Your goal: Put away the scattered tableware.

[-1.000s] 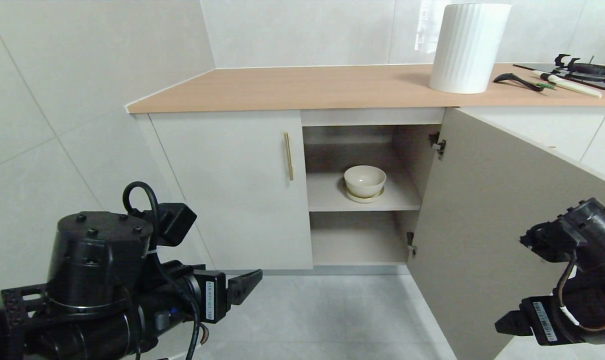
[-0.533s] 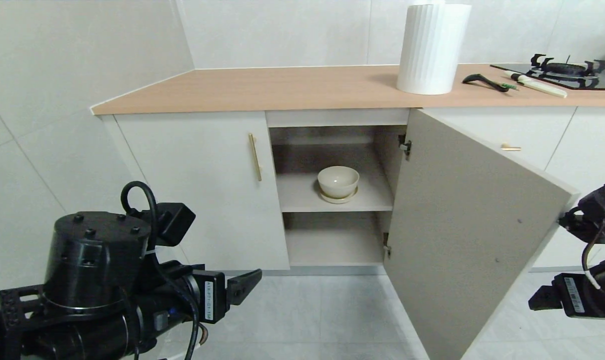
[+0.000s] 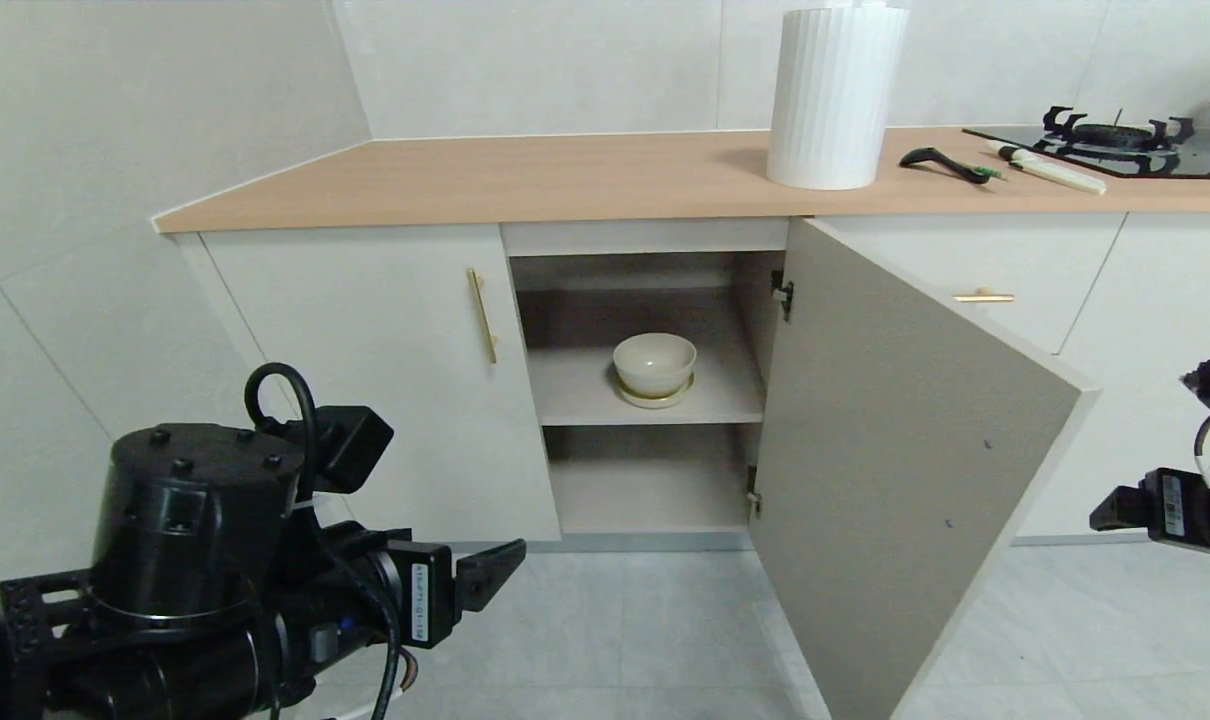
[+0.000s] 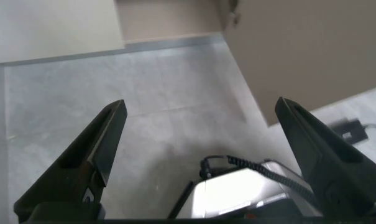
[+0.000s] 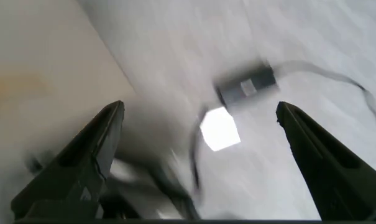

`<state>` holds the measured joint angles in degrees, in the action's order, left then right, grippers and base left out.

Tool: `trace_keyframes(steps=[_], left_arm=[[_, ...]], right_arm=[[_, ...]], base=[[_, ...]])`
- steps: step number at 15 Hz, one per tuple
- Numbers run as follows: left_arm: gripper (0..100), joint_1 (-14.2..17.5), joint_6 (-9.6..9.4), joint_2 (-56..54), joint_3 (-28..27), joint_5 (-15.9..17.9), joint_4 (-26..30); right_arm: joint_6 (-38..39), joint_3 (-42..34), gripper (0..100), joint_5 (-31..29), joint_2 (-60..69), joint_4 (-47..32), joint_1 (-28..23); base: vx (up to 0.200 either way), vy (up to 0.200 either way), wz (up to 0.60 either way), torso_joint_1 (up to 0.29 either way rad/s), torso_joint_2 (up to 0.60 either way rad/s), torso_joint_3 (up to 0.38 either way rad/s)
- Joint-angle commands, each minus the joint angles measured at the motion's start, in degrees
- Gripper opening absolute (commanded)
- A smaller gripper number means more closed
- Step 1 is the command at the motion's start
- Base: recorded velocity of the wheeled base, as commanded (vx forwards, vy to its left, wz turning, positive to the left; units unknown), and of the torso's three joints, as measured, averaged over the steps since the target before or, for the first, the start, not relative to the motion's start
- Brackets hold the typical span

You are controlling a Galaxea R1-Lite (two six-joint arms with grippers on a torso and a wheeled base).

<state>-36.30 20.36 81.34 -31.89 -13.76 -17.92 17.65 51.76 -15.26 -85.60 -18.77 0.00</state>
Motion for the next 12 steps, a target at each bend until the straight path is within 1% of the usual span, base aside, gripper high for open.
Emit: trace_keyframes(steps=[1,2,5,7,9,10,11,12], left_arm=[[100,0.0,0.03,0.1,0.0,0.0,0.0],[100,0.0,0.03,0.1,0.0,0.0,0.0],[100,0.0,0.03,0.1,0.0,0.0,0.0],[100,0.0,0.03,0.1,-0.1,0.1,-0.1],[100,0.0,0.03,0.1,-0.1,0.1,-0.1],[100,0.0,0.03,0.1,-0.2,0.1,-0.1],[100,0.0,0.12,-0.1,-0.3,0.1,-0.2],[100,0.0,0.12,0.0,-0.5,0.0,-0.2]], right_arm=[[2.7,-2.0,100,0.1,-4.7,4.9,1.8],[4.1,-2.6,100,0.1,-5.5,7.1,2.7],[8.5,-4.7,100,0.2,-7.9,14.4,8.1],[8.9,-5.3,100,0.3,-8.1,16.8,11.5],[8.7,-4.8,100,0.8,-8.4,19.6,17.6],[8.6,-4.7,100,1.2,-8.5,20.0,19.0],[8.4,-4.4,100,3.0,-9.6,21.4,22.1],[8.3,-3.7,100,4.8,-10.7,22.9,24.2]], base=[[0.000,0.000,0.00,0.000,0.00,0.000],[0.000,0.000,0.00,0.000,0.00,0.000],[0.000,0.000,0.00,0.000,0.00,0.000],[0.000,0.000,0.00,0.000,0.00,0.000],[0.000,0.000,0.00,0.000,0.00,0.000],[0.000,0.000,0.00,0.000,0.00,0.000],[0.000,0.000,0.00,0.000,0.00,0.000],[0.000,0.000,0.00,0.000,0.00,0.000]])
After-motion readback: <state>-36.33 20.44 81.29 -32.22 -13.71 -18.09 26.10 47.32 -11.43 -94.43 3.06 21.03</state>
